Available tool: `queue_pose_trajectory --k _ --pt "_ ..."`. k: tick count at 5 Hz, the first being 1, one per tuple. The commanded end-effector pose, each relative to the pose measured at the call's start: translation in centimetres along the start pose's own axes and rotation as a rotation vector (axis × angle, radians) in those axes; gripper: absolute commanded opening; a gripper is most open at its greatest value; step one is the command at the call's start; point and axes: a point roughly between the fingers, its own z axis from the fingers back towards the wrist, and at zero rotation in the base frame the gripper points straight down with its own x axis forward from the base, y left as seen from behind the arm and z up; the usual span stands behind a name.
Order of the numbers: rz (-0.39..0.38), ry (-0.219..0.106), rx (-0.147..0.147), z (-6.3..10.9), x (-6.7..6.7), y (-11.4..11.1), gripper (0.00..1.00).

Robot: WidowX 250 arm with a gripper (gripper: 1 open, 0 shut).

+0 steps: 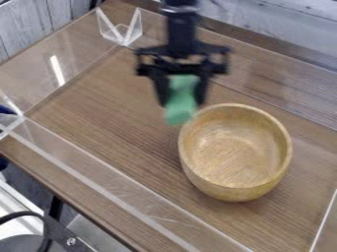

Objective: Remove the green block from inside the brown bowl and put it on the table

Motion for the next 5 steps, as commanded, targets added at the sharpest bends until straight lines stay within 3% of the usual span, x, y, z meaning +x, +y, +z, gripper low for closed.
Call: queue_pose_trajectory --k 1,2,3,5 --pt "0.040 -0.083 -0.027 1.9 1.4 3.3 0.00" --pt "0.073 -0.096 -0.016 1.2 1.9 6.4 0.00" --pt "0.062 -0.098 0.003 0.1 1.3 7.4 0.00" --pt "-0.057 -0.069 0.031 -1.8 -0.2 3.6 0.00"
